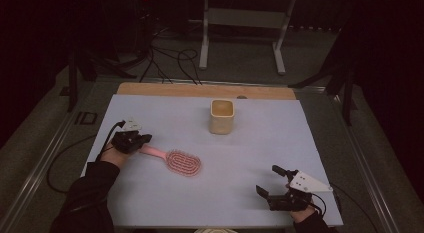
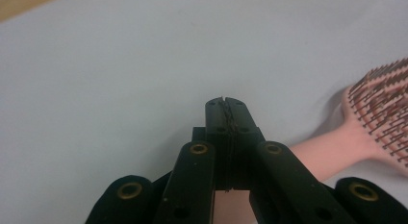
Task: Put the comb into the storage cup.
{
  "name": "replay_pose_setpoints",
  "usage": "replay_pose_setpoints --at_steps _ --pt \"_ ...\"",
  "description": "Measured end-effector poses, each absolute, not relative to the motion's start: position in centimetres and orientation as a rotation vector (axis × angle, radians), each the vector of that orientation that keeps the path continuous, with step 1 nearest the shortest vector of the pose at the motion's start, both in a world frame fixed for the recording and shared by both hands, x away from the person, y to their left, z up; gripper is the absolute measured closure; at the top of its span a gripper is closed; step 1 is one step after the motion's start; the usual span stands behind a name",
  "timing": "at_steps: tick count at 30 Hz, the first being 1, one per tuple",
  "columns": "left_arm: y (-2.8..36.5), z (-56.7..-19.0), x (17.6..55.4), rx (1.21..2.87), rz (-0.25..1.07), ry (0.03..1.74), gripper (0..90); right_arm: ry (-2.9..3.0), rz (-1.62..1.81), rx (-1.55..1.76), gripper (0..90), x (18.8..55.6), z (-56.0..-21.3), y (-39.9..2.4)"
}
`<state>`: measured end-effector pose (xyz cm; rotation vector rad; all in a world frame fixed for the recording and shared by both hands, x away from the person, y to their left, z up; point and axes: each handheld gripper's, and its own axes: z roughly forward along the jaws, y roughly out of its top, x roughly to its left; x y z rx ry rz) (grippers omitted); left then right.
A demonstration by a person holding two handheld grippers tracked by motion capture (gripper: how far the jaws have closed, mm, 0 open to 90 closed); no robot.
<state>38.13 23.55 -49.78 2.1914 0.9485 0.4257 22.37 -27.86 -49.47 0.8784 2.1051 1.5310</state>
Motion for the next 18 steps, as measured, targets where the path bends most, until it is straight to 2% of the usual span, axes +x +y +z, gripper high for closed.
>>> replay_pose_setpoints --at_steps 18 --pt "23.16 -50.03 38.40 2.318 0.377 0.917 90.0 2.101 1.538 0.882 9.0 22.37 -49.45 -27.90"
